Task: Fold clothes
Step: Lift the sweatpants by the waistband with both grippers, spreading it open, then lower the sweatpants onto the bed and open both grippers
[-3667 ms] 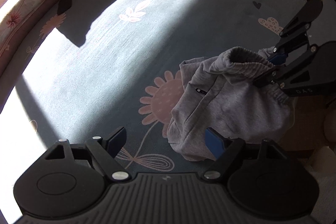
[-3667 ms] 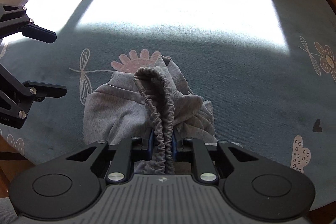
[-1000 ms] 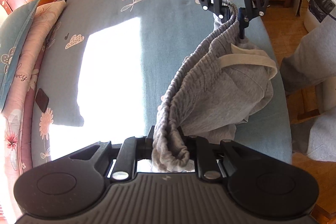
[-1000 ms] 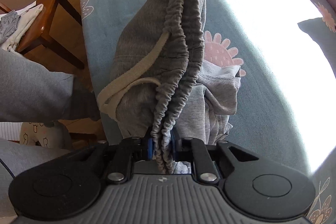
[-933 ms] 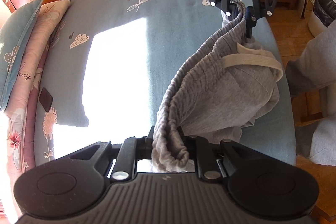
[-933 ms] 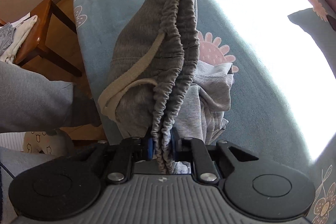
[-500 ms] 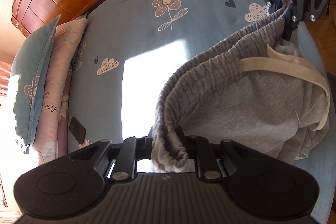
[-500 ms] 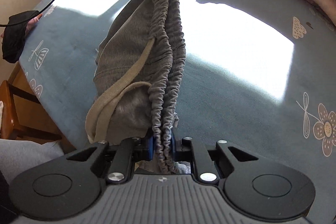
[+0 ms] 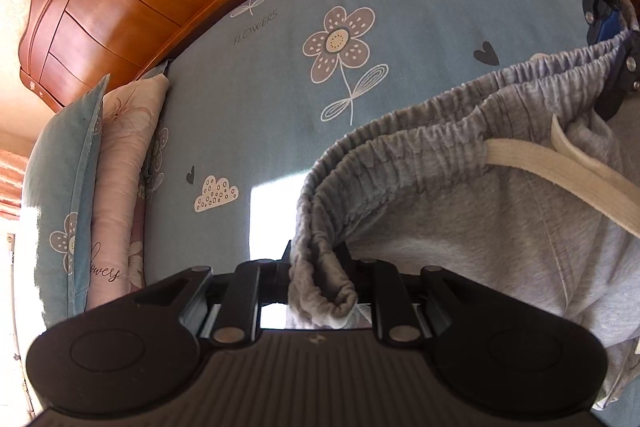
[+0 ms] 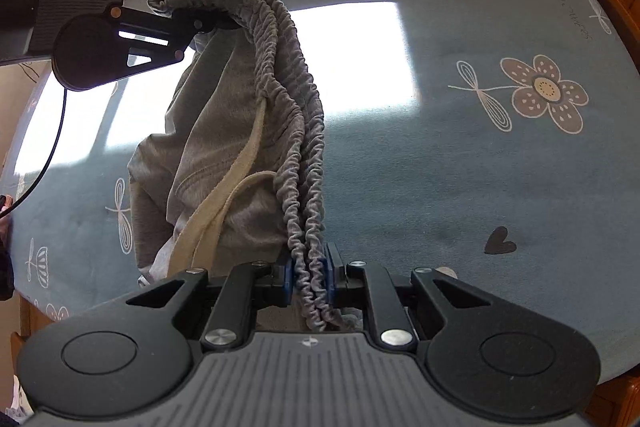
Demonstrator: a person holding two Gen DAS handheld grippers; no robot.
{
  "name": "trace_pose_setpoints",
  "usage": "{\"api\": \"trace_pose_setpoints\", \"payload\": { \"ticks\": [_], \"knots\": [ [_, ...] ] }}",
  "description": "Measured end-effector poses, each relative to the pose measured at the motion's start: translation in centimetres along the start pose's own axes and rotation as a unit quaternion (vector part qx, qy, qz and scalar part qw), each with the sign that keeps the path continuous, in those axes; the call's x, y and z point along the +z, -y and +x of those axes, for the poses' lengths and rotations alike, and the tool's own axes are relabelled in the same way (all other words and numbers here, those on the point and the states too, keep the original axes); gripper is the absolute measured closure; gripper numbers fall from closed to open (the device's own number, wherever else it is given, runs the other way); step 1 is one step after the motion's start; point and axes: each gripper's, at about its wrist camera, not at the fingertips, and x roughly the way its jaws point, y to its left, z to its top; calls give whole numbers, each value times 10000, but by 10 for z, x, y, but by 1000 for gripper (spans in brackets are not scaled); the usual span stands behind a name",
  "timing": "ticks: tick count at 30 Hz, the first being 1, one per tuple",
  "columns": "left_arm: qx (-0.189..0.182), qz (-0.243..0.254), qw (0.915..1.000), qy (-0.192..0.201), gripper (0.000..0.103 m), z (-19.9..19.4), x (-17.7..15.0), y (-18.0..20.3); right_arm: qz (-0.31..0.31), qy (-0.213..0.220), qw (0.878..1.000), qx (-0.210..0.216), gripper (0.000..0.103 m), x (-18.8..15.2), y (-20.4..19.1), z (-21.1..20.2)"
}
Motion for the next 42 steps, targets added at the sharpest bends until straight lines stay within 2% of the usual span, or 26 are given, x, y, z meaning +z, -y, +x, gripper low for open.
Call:
{"api": "trace_pose_setpoints", "payload": {
  "ticks": [7, 11, 17, 20, 25, 32, 39, 42],
  "knots": [
    [-21, 57, 9998, 164, 86, 28, 42, 9, 777, 113, 9969, 103, 86, -8, 35, -7],
    [10, 194, 9992, 342, 85, 48, 71, 22, 1316, 145, 9911, 100, 86, -17, 60, -11],
    [188, 460, 9971, 576, 83, 85, 116, 39, 2418, 302, 9698, -97, 86, -38, 113, -5],
    [334, 519, 9961, 628, 82, 109, 135, 46, 2963, 440, 9539, -202, 86, -49, 140, 10],
    [626, 391, 9947, 710, 82, 141, 157, 51, 3359, 719, 9375, -547, 86, -56, 168, 34],
    [670, 35, 9952, 709, 82, 173, 171, 61, 3301, 919, 9322, -1166, 86, -49, 194, 63],
    [538, -154, 9963, 651, 79, 195, 169, 75, 3201, 919, 9292, -1606, 86, -60, 208, 98],
    [515, -281, 9959, 690, 70, 192, 165, 76, 3055, 918, 9318, -1730, 85, -62, 208, 110]
  ]
}}
